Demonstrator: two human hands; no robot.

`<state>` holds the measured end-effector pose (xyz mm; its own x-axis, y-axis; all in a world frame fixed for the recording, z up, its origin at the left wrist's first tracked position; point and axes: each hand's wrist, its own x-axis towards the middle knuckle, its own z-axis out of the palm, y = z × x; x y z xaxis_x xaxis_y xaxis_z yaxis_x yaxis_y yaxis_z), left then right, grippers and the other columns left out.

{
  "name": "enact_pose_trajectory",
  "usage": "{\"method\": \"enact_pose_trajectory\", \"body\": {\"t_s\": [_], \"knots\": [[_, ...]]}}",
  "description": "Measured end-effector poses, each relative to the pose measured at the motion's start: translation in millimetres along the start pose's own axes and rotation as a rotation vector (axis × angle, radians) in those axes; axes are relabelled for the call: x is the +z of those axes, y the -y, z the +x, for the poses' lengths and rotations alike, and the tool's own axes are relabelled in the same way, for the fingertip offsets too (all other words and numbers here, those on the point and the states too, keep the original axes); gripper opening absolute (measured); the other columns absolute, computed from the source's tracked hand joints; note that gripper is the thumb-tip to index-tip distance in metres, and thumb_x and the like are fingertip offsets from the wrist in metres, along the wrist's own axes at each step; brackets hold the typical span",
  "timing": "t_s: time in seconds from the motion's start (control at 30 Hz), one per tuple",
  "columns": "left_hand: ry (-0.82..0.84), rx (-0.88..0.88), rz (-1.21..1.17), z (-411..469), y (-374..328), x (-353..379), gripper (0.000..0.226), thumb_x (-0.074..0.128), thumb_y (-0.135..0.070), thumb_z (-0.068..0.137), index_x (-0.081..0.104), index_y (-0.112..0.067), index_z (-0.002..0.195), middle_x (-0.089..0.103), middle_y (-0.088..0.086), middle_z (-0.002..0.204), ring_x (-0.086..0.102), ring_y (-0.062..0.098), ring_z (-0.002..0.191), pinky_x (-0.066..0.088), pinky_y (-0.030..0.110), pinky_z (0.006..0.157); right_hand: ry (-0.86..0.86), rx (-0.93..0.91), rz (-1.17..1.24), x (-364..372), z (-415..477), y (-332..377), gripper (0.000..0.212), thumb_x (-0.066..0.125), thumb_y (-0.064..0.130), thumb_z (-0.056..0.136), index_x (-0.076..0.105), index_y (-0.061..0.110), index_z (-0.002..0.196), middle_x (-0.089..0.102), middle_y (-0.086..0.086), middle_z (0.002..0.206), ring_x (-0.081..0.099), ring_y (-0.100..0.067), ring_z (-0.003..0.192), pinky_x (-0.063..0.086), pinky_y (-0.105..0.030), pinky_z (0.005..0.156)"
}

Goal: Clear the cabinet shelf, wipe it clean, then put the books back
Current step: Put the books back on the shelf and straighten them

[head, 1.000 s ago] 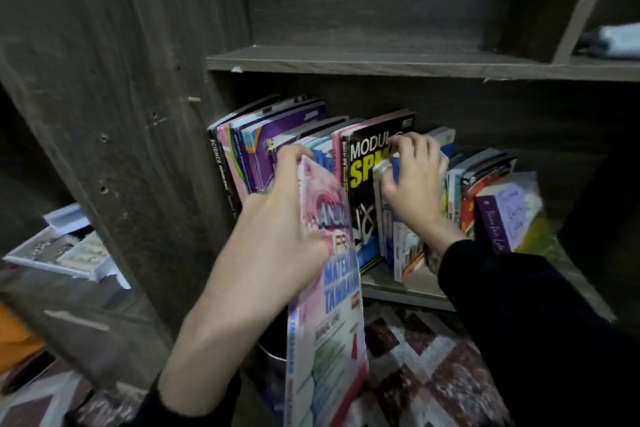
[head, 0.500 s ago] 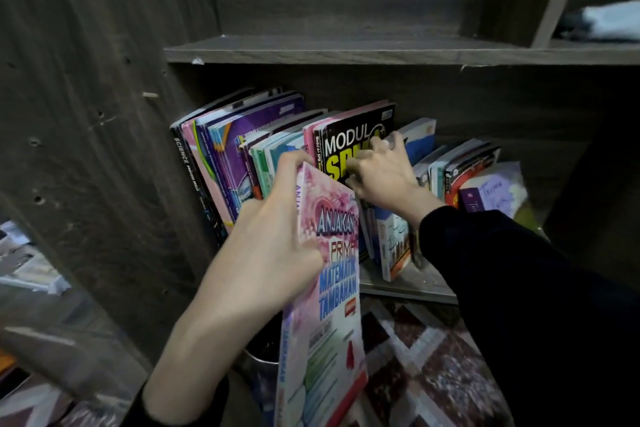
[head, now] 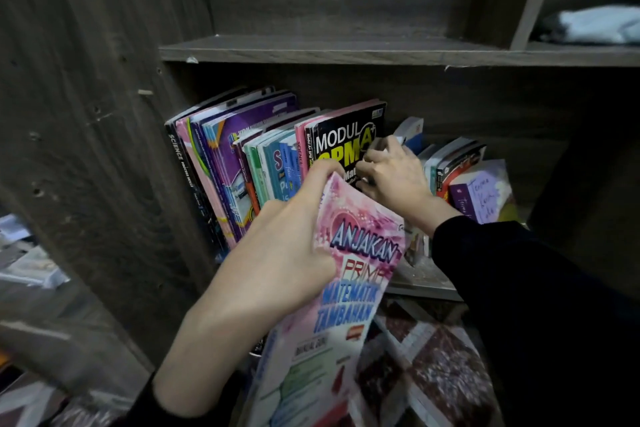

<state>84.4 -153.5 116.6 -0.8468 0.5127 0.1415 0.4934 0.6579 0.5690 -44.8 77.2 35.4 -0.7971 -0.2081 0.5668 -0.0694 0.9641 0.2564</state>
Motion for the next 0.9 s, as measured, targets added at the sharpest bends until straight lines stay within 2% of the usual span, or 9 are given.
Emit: {"method": "enact_pose_trajectory", "body": {"t_s": [0.07,0.13,0.2,0.33,0.43,0.53,0.67,0.77,0.9], "knots": [[-0.043,0.030,-0.077,5.3,1.9,-1.9,0.061,0.059,0.000,0.081,0.031,-0.043,0.114,0.066,0.000,0.071,0.064,0.000,0.064,0.049,0.020,0.050,-0.012,-0.023,0.016,-3.5,-3.7,-3.6,0.022,0.083,0.031,0.067,0.065,0.019,0.070,0.057,0.002,0.070,0.052,-0.030,0.081,0.032,-0.028,0.053],[-0.098,0.038,-0.046,9.4,7.2,-2.1,0.062,0.061,0.000,0.078,0.031,-0.041,0.112,0.061,0.002,0.063,0.060,-0.007,0.061,0.043,0.012,0.045,-0.026,-0.033,0.017,-5.8,-6.3,-5.6,0.022,0.085,0.031,0.065,0.067,0.019,0.070,0.058,0.002,0.070,0.054,-0.030,0.081,0.027,-0.025,0.052],[-0.166,0.024,-0.057,12.7,11.1,-5.9,0.064,0.064,-0.003,0.075,0.032,-0.040,0.116,0.060,-0.002,0.059,0.059,-0.001,0.058,0.041,0.014,0.044,-0.031,-0.031,0.023,-6.0,-7.0,-6.0,0.022,0.085,0.032,0.065,0.068,0.020,0.071,0.059,0.002,0.071,0.054,-0.030,0.081,0.027,-0.024,0.051],[-0.268,0.060,-0.072,12.9,12.8,-8.9,0.064,0.057,-0.018,0.070,0.035,-0.040,0.126,0.053,-0.030,0.049,0.052,-0.001,0.051,0.038,0.013,0.050,-0.042,-0.009,0.035,-5.5,-8.3,-6.6,0.020,0.083,0.032,0.068,0.072,0.023,0.080,0.060,0.003,0.074,0.053,-0.029,0.084,0.026,-0.024,0.052],[-0.377,0.091,-0.090,20.0,18.4,-1.5,0.068,0.059,-0.009,0.076,0.032,-0.044,0.127,0.057,-0.014,0.050,0.052,0.005,0.051,0.040,0.015,0.051,-0.053,-0.002,0.037,-7.7,-10.9,-7.9,0.019,0.079,0.031,0.073,0.072,0.023,0.088,0.061,0.002,0.076,0.053,-0.031,0.088,0.026,-0.025,0.052],[-0.500,0.075,-0.100,33.3,21.3,12.5,0.075,0.058,0.003,0.077,0.029,-0.047,0.125,0.057,0.000,0.060,0.052,0.012,0.051,0.046,0.032,0.053,-0.050,0.011,0.045,-9.6,-13.4,-9.0,0.018,0.081,0.030,0.071,0.069,0.018,0.078,0.059,0.001,0.074,0.054,-0.033,0.088,0.027,-0.025,0.051],[-0.587,0.152,-0.126,61.1,23.5,31.2,0.070,0.055,0.007,0.079,0.033,-0.033,0.132,0.061,0.001,0.061,0.054,0.010,0.050,0.045,0.023,0.051,-0.063,-0.002,0.032,-11.4,-15.3,-8.9,0.020,0.083,0.029,0.068,0.067,0.016,0.072,0.057,0.001,0.070,0.055,-0.033,0.083,0.026,-0.024,0.048],[-0.602,0.211,-0.188,94.9,36.1,56.9,0.069,0.055,0.006,0.085,0.029,-0.033,0.136,0.062,0.008,0.065,0.050,0.015,0.041,0.043,0.028,0.039,-0.073,-0.018,0.027,-11.1,-14.1,-7.9,0.021,0.082,0.028,0.068,0.066,0.016,0.070,0.058,0.000,0.070,0.056,-0.033,0.082,0.026,-0.024,0.048],[-0.617,0.208,-0.255,134.4,57.9,100.9,0.069,0.054,0.001,0.092,0.022,-0.037,0.140,0.060,0.004,0.068,0.047,0.010,0.041,0.033,0.016,0.035,-0.097,-0.012,0.038,-6.3,-12.3,-7.9,0.019,0.083,0.027,0.067,0.067,0.017,0.073,0.057,0.001,0.071,0.055,-0.032,0.082,0.026,-0.025,0.049]]}}
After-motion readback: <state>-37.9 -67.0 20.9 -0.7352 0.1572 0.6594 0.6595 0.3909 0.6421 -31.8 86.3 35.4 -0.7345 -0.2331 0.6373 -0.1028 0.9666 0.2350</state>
